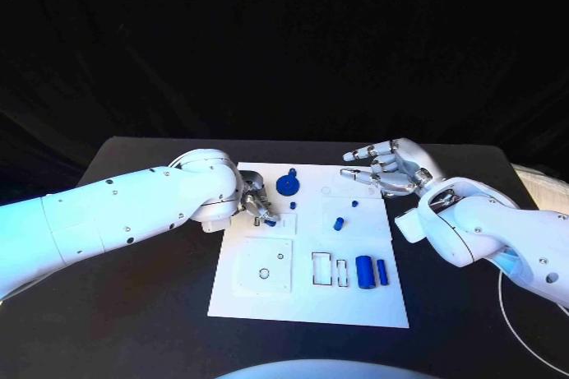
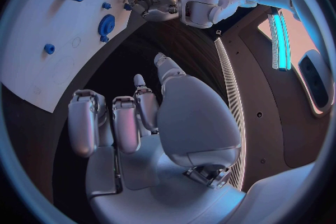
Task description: Assemble the parts on the task board
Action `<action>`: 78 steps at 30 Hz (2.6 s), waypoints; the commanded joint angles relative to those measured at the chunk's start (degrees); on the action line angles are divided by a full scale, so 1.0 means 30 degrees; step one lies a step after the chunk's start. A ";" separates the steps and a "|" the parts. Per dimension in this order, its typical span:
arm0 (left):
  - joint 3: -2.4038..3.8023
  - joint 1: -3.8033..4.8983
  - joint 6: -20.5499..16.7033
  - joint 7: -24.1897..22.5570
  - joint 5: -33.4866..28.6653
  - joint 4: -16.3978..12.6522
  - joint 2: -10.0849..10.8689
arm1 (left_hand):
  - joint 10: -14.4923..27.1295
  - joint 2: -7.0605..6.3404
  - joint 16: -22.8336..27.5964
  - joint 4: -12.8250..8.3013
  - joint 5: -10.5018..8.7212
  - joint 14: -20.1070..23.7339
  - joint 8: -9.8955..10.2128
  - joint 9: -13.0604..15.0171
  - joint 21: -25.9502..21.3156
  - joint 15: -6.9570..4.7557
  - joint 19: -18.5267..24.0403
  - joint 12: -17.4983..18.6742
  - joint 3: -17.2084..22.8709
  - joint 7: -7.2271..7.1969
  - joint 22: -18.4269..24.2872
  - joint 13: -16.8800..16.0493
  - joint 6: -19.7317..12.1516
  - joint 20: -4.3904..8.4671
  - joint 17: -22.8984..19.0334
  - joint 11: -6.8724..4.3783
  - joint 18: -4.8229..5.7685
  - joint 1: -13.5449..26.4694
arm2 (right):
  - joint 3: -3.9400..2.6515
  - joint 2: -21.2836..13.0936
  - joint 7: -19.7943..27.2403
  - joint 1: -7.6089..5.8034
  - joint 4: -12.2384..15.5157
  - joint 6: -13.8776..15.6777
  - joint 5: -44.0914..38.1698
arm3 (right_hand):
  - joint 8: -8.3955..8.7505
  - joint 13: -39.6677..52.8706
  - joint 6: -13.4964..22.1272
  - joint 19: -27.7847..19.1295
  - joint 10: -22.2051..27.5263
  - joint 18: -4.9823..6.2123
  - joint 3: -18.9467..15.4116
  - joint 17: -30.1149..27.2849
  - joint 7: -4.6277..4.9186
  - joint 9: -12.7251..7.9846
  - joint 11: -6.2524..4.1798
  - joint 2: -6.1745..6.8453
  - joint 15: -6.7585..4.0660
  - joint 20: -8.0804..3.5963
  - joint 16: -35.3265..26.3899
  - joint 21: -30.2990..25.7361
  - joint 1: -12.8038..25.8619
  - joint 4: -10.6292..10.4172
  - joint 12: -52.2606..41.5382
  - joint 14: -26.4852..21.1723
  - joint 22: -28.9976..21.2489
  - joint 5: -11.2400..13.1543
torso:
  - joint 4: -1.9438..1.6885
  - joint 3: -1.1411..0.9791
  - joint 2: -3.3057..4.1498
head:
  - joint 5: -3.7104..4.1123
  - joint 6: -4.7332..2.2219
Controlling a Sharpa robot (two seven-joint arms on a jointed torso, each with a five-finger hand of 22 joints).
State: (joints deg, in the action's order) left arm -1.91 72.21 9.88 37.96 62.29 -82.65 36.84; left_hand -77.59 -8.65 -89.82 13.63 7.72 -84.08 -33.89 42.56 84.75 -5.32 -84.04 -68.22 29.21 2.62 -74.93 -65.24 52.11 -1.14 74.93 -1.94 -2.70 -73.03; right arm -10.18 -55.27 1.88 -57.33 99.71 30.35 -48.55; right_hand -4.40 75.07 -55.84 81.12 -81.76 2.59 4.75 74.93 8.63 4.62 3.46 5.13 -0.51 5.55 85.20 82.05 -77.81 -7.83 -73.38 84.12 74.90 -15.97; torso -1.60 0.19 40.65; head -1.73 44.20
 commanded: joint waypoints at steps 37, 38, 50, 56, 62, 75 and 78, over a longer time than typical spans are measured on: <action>-0.0163 -0.0031 0.0973 0.0129 0.0027 0.0868 -0.0742 | -0.0685 0.0070 -0.0058 -0.2287 -0.0021 -0.1973 0.0157 0.0259 0.0132 -0.0106 -0.0669 -0.0693 0.1804 -0.0524 -0.2430 -0.0829 0.1363 0.0093 0.5025 -0.0256 0.0276 0.3569 | -0.0003 -0.0081 0.0101 0.0002 0.0165 -0.0227 0.0040 | -0.0001 0.1030 -0.0113 -0.0209 0.0129 0.0282 -0.0139 0.1924 -0.0041 0.0023 0.0002 -0.0039 -0.0072 -0.0013 -0.0114 -0.0136 0.0226 -0.0068 0.0112 0.1259 0.0115 -0.0051 | -0.0001 -0.0003 0.0003 | -0.0003 0.0064; -0.0163 -0.0031 0.0970 0.0127 0.0034 0.0878 -0.0750 | -0.0701 0.0079 -0.0058 -0.2277 -0.0019 -0.1973 0.0163 0.0258 0.0136 -0.0110 -0.0673 -0.0709 0.1774 -0.0530 -0.2438 -0.0849 0.1387 0.0096 0.5025 -0.0262 0.0277 0.3603 | -0.0003 -0.0083 0.0102 0.0002 0.0166 -0.0225 0.0043 | 0.0002 0.1017 -0.0109 -0.0229 0.0138 0.0290 -0.0169 0.1898 -0.0041 0.0023 0.0004 -0.0033 -0.0072 -0.0014 -0.0131 -0.0158 0.0263 -0.0086 0.0127 0.1253 0.0080 -0.0055 | 0.0008 0.0001 0.0000 | -0.0005 0.0062; -0.0162 -0.0030 0.0922 0.0097 0.0060 0.0996 -0.0803 | -0.0852 -0.0028 -0.0058 -0.1800 -0.0048 -0.1973 0.0327 0.0257 0.0186 -0.0152 -0.0733 -0.0749 0.0554 -0.0602 -0.2554 -0.0926 0.1835 0.0143 0.5025 -0.0318 0.0302 0.4649 | -0.0003 -0.0108 0.0170 -0.0001 0.0175 -0.0226 0.0148 | 0.0021 0.0970 -0.0089 -0.0268 0.0158 0.0309 -0.0515 0.1856 -0.0054 0.0023 0.0002 0.0061 -0.0077 -0.0019 -0.0182 -0.0240 0.0629 -0.0267 0.0158 0.1250 -0.0016 -0.0224 | -0.0002 0.0007 -0.0016 | 0.0026 0.0081; -0.0155 -0.0031 0.0675 0.0099 0.0077 0.1019 -0.0787 | -0.0872 -0.0102 -0.0058 -0.1497 -0.0068 -0.1973 0.0433 0.0268 0.0185 -0.0158 -0.0742 -0.0703 -0.0352 -0.0604 -0.2579 -0.0903 0.1991 0.0151 0.5025 -0.0317 0.0305 0.5048 | -0.0003 -0.0090 0.0203 -0.0001 0.0140 -0.0233 0.0242 | 0.0022 0.0966 -0.0089 -0.0264 0.0154 0.0309 -0.0612 0.1861 -0.0058 0.0025 0.0000 0.0064 -0.0078 -0.0022 -0.0185 -0.0249 0.0733 -0.0322 0.0152 0.1253 -0.0019 -0.0300 | 0.0000 0.0006 -0.0012 | 0.0031 0.0065; -0.0098 -0.0033 0.0403 0.0093 0.0086 0.0985 -0.0708 | -0.0928 -0.0113 -0.0058 -0.0886 -0.0127 -0.1973 0.0486 0.0340 0.0205 -0.0145 -0.0769 -0.0718 -0.1964 -0.0580 -0.2639 -0.0939 0.2169 0.0148 0.5025 -0.0302 0.0317 0.5669 | -0.0003 -0.0051 0.0215 0.0000 0.0088 -0.0244 0.0289 | 0.0022 0.0963 -0.0091 -0.0283 0.0152 0.0316 -0.0669 0.1853 -0.0059 0.0027 -0.0001 0.0042 -0.0079 -0.0024 -0.0194 -0.0274 0.0804 -0.0366 0.0149 0.1252 -0.0056 -0.0336 | -0.0010 0.0005 -0.0010 | 0.0027 0.0033; 0.0295 0.0028 -0.0147 0.0040 -0.0241 0.0361 -0.0035 | -0.0970 0.0261 -0.0058 0.0062 -0.0142 -0.1973 0.0576 0.0554 0.0161 -0.0211 -0.0764 -0.0743 -0.5132 -0.0655 -0.2641 -0.1046 0.2244 0.0213 0.5025 -0.0362 0.0307 0.5532 | -0.0003 -0.0015 0.0231 0.0003 -0.0012 -0.0249 0.0346 | 0.0024 0.0962 -0.0088 -0.0288 0.0149 0.0319 -0.0734 0.1860 -0.0060 0.0028 -0.0001 0.0038 -0.0080 -0.0025 -0.0194 -0.0287 0.0869 -0.0403 0.0144 0.1255 -0.0070 -0.0317 | 0.0001 0.0002 -0.0018 | 0.0020 -0.0044; 0.0495 0.0166 -0.0120 0.0027 -0.0607 0.0171 0.0137 | -0.0880 0.0330 -0.0058 0.0150 -0.0131 -0.1973 0.0599 0.0598 0.0081 -0.0212 -0.0708 -0.0605 -0.5560 -0.0638 -0.2535 -0.0914 0.2162 0.0222 0.5025 -0.0352 0.0279 0.5334 | -0.0003 -0.0004 0.0242 0.0004 -0.0045 -0.0248 0.0374 | 0.0024 0.0962 -0.0088 -0.0288 0.0149 0.0319 -0.0734 0.1860 -0.0060 0.0028 -0.0001 0.0038 -0.0080 -0.0025 -0.0194 -0.0287 0.0869 -0.0403 0.0144 0.1255 -0.0070 -0.0317 | 0.0011 0.0013 -0.0015 | 0.0004 -0.0085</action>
State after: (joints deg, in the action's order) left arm -0.61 72.42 10.03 38.17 62.13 -81.74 37.11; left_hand -80.26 -7.96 -89.82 14.05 7.49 -83.87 -32.33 44.29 85.21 -5.52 -84.04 -70.23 12.75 0.68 -74.91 -68.08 58.33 -0.71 74.91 -2.97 -2.70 -56.86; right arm -10.18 -55.35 2.05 -57.35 99.61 30.22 -47.50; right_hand -4.40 75.09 -55.83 80.71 -81.76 2.59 2.84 74.94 8.63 4.63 3.46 5.05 -0.51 5.55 84.89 81.40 -75.76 -9.09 -73.16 84.12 74.78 -16.64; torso -1.61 0.23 40.58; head -1.66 44.07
